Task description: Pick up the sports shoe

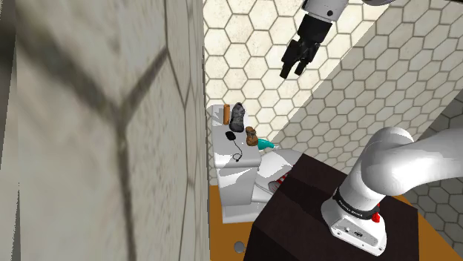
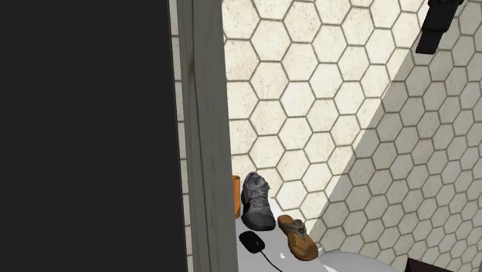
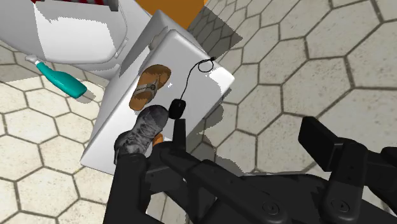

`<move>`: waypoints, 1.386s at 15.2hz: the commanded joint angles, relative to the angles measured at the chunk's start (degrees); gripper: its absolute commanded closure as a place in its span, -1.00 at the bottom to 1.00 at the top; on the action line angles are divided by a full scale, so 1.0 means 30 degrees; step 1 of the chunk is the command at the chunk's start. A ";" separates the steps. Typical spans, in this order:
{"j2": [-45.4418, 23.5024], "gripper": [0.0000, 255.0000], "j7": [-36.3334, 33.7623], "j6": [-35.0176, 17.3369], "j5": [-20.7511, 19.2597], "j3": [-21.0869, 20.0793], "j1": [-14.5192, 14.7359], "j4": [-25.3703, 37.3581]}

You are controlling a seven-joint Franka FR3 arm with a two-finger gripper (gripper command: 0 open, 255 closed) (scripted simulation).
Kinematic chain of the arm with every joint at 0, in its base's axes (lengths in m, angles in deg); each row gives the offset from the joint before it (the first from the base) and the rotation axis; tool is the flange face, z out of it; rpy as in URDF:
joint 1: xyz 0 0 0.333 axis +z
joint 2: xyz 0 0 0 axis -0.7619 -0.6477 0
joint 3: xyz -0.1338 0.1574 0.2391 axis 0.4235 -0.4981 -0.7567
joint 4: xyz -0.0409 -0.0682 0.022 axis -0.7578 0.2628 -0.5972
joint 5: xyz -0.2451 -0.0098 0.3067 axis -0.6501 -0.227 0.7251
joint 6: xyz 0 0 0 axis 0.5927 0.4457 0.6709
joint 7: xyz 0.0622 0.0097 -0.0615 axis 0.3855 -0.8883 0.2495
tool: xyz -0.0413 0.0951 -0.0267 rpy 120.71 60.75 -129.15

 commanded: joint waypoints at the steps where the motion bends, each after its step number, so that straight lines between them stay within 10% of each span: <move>1: 0.0000 -1.00 0.0000 0.0000 0.0000 0.0000 0.0000 0.0000; 21: -0.9568 -1.00 -0.8144 -1.5083 -0.1907 -0.3395 -0.3863 -0.3221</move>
